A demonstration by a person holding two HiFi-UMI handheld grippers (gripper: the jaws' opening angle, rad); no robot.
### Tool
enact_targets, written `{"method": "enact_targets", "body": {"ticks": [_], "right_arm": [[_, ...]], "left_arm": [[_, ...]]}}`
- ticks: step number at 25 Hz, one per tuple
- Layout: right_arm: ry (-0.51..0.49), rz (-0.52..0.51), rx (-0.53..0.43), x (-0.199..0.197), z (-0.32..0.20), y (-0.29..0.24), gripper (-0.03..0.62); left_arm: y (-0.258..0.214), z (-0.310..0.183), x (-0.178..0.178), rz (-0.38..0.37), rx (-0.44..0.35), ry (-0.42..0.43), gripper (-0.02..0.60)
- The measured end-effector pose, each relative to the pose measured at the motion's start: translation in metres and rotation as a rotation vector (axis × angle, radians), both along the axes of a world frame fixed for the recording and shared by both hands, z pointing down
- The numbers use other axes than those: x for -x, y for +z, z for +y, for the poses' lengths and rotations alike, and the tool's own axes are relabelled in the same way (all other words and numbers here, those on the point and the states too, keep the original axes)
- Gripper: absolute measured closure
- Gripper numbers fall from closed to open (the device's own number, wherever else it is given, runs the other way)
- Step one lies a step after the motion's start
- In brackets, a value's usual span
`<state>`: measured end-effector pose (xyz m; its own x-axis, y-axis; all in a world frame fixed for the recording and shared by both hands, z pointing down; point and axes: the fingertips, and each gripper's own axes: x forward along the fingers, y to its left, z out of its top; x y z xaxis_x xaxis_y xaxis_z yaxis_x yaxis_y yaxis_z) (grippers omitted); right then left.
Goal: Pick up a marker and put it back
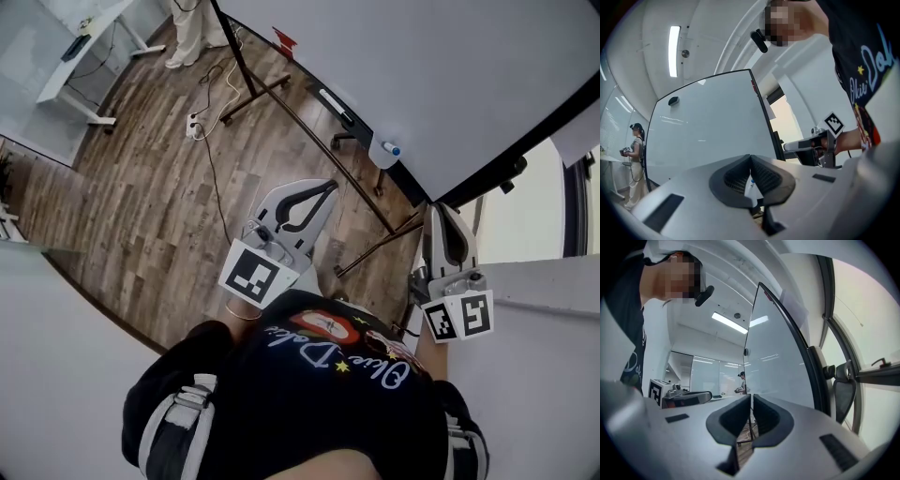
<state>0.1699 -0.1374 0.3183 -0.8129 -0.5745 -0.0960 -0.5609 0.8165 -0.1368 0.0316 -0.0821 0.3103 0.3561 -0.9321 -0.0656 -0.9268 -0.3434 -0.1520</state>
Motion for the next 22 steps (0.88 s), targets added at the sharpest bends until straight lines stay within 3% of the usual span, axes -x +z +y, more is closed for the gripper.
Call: {"method": "enact_targets", "body": {"ticks": [11, 22], "right_arm": [[0.154, 0.008, 0.020, 0.031, -0.034, 0.002, 0.592], [0.246, 0.052, 0.047, 0.071, -0.063, 0.017, 0.589]], "left_arm": [[-0.002, -0.068, 0.024, -0.002, 0.000, 0.200, 0.577], [0.006, -0.109, 0.062, 0.028, 0.010, 0.296, 0.578]]}}
